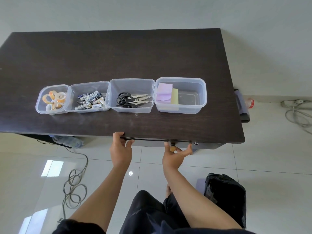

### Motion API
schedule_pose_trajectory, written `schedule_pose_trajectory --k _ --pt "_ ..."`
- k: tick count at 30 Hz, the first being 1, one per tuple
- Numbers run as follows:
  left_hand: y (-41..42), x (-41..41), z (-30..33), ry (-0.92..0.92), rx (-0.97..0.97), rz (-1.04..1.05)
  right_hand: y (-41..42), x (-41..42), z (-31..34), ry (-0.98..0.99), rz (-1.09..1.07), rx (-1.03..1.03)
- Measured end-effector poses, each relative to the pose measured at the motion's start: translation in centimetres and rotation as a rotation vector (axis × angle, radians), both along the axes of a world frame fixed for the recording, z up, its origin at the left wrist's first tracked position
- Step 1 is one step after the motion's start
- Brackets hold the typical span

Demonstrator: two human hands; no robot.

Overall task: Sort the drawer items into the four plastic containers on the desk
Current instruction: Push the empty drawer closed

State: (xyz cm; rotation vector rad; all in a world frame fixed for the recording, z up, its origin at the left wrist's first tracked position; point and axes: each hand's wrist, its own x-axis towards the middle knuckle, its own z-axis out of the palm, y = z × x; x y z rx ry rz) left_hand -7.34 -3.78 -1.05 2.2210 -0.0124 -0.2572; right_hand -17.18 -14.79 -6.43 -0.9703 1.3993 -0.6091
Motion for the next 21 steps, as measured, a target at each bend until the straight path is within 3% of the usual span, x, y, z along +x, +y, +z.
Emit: schedule_pose_trajectory --k 9,21 --pt "-0.2 0.0 -0.5 -0.019 -0.018 0.019 -2.0 2.1 0.0 -0.05 -0.044 0.009" --pt "0.6 -0.6 0.8 0.072 0.011 -0.088 -2.1 0.0 2.6 0.117 0.051 -0.014"
